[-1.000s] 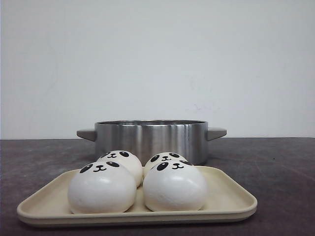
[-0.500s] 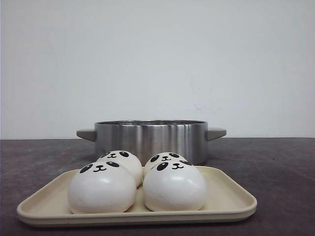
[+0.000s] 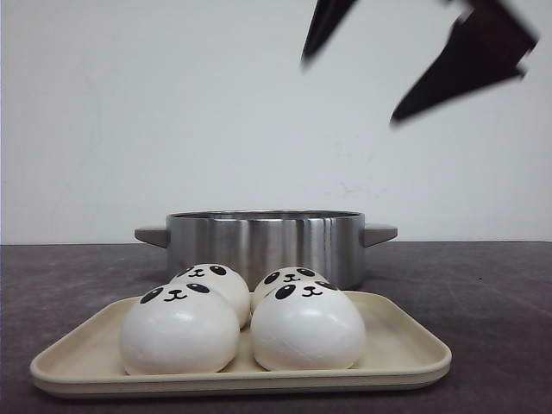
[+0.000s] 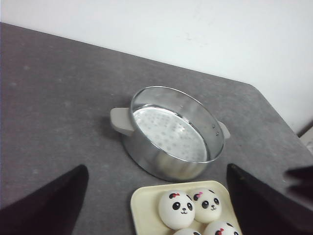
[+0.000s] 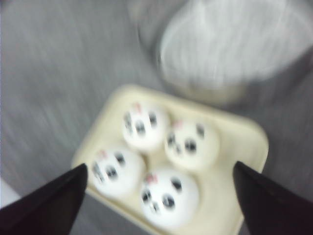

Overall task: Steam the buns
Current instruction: 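Lower the right gripper onto the farther panda bun and grasp it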

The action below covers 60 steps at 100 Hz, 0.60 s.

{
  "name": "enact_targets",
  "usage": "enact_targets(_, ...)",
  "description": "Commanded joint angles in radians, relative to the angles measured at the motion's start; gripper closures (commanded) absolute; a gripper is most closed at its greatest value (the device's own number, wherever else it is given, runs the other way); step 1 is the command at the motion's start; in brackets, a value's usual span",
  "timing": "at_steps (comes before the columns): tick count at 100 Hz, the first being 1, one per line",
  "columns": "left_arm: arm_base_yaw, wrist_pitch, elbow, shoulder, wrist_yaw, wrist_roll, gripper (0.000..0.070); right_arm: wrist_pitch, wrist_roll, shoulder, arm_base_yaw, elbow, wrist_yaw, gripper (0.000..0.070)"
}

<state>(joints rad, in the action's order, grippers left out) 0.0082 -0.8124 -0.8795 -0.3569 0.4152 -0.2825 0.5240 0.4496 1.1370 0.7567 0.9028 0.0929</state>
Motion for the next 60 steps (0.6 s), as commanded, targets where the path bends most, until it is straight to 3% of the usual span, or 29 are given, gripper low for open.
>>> enact_targets(1,-0.005,0.012,-0.008,0.003,0.006,-0.026,0.0150,0.010,-0.005,0.095,0.010,0.046,-0.014,0.0167)
enact_targets(29,-0.040,0.022,-0.008,0.003,0.005,-0.025,0.0150,0.039,-0.015,0.433,0.006,0.210,-0.015,0.0166)
enact_targets(60,-0.089,0.015,-0.008,0.003,0.005,-0.025,0.0150,0.038,-0.023,0.637,0.000,0.298,-0.016,0.0166)
